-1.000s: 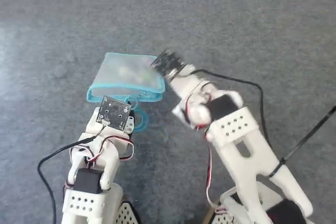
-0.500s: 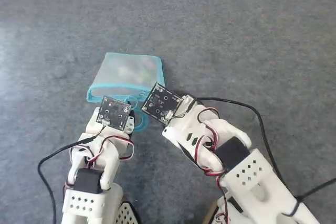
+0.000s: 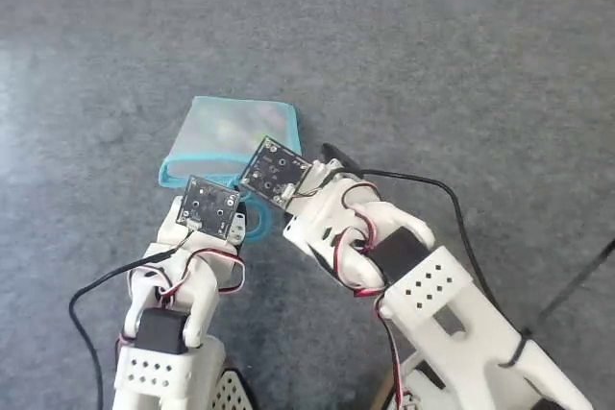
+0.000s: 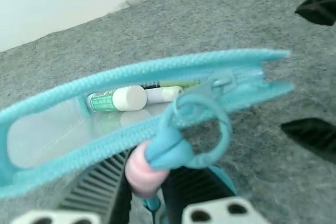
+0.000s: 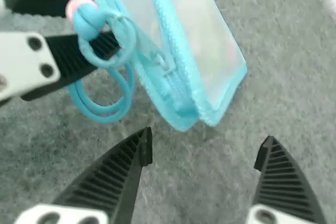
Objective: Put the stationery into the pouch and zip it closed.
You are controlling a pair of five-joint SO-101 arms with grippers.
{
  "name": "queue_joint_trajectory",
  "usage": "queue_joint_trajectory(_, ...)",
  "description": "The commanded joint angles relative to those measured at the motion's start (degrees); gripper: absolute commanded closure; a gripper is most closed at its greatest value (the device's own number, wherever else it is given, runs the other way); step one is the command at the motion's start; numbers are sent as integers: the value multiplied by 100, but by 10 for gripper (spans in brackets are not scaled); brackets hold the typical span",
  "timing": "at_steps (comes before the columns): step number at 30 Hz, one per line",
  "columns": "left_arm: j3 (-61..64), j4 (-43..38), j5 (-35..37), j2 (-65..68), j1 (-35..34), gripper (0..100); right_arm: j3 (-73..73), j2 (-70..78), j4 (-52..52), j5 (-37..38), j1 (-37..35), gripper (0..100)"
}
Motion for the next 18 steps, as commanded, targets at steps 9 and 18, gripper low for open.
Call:
queue_joint_trajectory(9, -303, -167, 167, -70, 0, 991, -642, 4, -92, 123, -435, 693)
queue_joint_trajectory(18, -303, -167, 167, -70, -9, 991, -651, 4, -330, 114, -444, 834)
